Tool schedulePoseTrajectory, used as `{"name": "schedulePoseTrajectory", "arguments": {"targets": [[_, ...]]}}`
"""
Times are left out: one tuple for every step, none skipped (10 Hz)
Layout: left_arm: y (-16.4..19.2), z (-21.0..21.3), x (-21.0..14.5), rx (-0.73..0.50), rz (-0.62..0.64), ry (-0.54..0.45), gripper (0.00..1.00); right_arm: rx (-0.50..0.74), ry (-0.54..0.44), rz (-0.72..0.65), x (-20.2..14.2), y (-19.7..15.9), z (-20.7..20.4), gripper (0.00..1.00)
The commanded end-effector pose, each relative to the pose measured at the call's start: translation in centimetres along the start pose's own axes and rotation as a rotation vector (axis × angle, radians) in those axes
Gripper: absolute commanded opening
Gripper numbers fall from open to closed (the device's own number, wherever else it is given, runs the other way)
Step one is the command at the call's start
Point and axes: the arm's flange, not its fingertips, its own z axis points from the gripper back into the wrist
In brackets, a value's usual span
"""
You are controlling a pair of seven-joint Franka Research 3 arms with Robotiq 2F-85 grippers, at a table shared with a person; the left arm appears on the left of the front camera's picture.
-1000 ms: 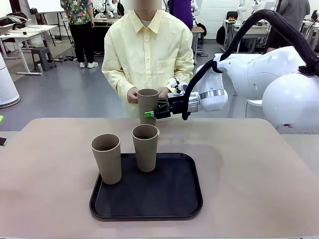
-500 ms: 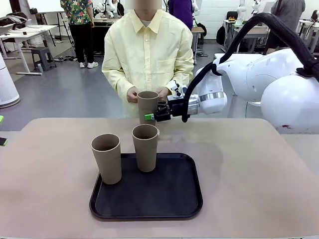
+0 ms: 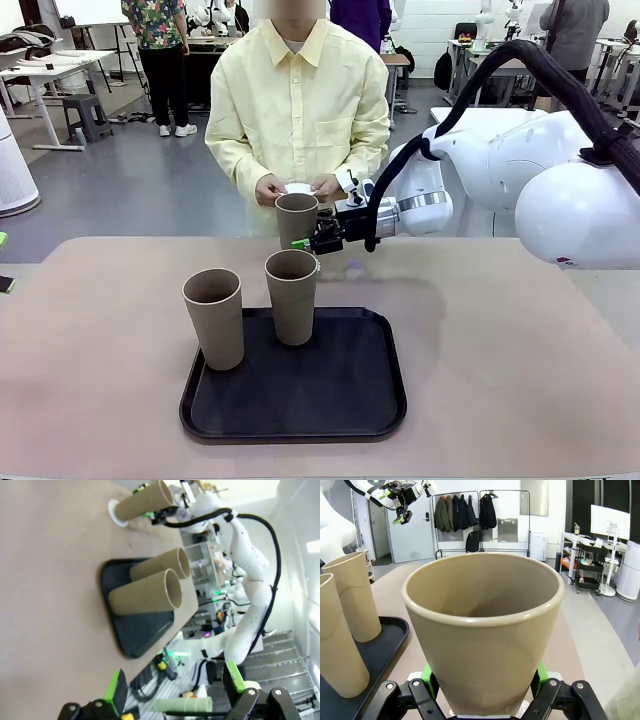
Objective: Place coasters on the table and set cups on them.
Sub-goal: Pick up one Reusable plastic cup and place it on a coaster set by the human.
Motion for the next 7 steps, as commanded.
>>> {"name": "schedulePoseTrajectory", "arguments": {"targets": [[-0.04,0.15,0.0,-0.007,-0.015,0.0,1.0,0.01,-0.014,0.042,-0.05,-0.87,0.11,0.84],[-0.04,0.15,0.0,-0.007,-0.015,0.0,1.0,0.013,-0.017,0.039,-0.18,-0.99,0.16,0.84],[-0.04,0.15,0.0,-0.007,-0.015,0.0,1.0,0.017,-0.018,0.04,-0.31,-1.1,0.12,0.84],[-0.04,0.15,0.0,-0.007,-0.015,0.0,1.0,0.021,-0.017,0.038,-0.34,-1.14,0.18,0.84],[-0.04,0.15,0.0,-0.007,-0.015,0.0,1.0,0.021,-0.015,0.032,-0.54,-1.37,0.24,0.84],[-0.04,0.15,0.0,-0.007,-0.015,0.0,1.0,0.022,-0.011,0.027,-0.78,-1.49,0.2,0.84],[-0.04,0.15,0.0,-0.007,-0.015,0.0,1.0,0.025,-0.008,0.027,-0.85,-1.58,0.16,0.84]]}}
